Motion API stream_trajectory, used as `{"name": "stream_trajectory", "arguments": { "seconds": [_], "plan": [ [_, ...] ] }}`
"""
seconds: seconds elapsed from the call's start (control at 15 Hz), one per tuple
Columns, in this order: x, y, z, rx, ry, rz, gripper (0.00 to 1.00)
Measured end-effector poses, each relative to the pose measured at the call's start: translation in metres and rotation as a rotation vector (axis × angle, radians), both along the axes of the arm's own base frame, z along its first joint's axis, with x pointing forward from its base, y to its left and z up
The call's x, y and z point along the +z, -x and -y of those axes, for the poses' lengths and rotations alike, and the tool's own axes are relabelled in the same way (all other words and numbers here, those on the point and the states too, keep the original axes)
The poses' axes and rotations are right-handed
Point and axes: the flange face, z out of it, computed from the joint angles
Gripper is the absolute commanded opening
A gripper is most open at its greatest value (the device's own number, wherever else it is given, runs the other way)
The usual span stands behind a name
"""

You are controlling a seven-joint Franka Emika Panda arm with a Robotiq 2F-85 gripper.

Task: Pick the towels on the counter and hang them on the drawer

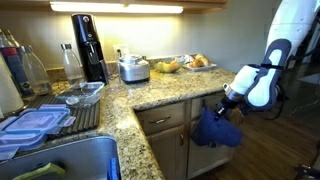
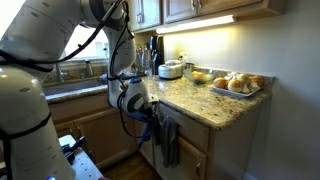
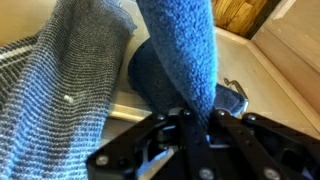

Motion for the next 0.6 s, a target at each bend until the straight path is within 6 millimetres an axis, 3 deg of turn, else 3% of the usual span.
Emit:
{"name": "stream_trajectory", "arguments": {
  "seconds": [0.2,0.33,0.4,0.6],
  "plan": [
    [-0.0028,0.0011,0.0025,-0.009,-0.004,-0.007,0.07],
    [-0.0048,0.0018,0.0026,-0.013,-0.011,-0.011,0.24],
    [-0.0055,0.0014,0.0022,-0.014,-0.016,-0.012,0.43],
    [-0.0041,-0.0043,0.003,-0.025,-0.038,-0.004,0.63]
  ]
}}
